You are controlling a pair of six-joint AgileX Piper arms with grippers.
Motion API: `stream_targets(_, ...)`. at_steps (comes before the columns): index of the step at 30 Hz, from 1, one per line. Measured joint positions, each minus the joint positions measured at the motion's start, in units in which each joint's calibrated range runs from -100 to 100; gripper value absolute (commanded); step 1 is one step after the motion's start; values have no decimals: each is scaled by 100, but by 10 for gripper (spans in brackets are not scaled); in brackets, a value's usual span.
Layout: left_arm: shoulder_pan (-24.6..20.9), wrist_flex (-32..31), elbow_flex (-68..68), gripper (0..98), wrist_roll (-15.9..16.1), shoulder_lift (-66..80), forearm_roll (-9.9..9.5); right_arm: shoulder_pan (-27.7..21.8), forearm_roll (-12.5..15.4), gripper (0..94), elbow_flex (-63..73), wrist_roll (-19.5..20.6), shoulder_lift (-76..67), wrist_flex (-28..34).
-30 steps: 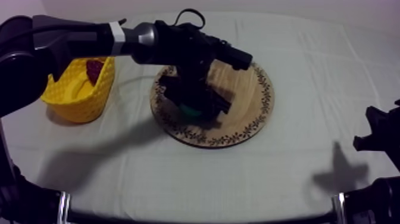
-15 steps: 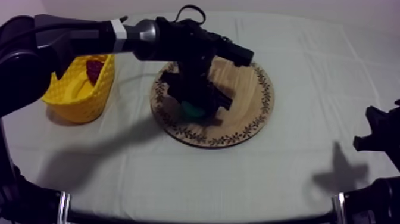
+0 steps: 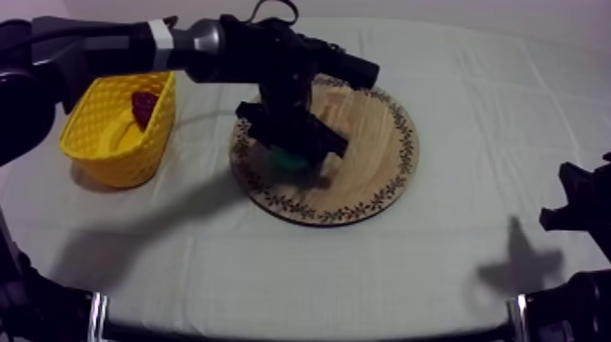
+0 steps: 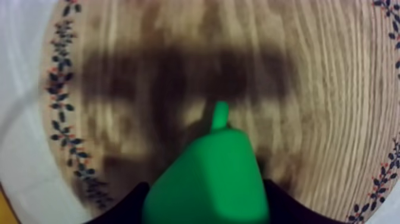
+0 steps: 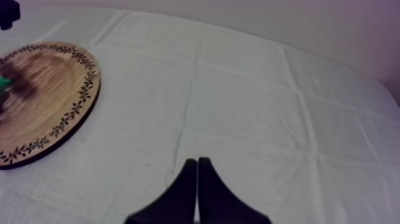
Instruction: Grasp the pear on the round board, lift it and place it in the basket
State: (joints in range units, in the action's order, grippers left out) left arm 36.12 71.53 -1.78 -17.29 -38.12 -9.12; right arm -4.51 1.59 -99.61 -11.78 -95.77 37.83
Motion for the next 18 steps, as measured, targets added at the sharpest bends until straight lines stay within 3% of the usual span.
stream_targets(18, -579, 89, 1850, 584, 311, 2425, 57, 0, 0, 5, 0, 0, 0, 0)
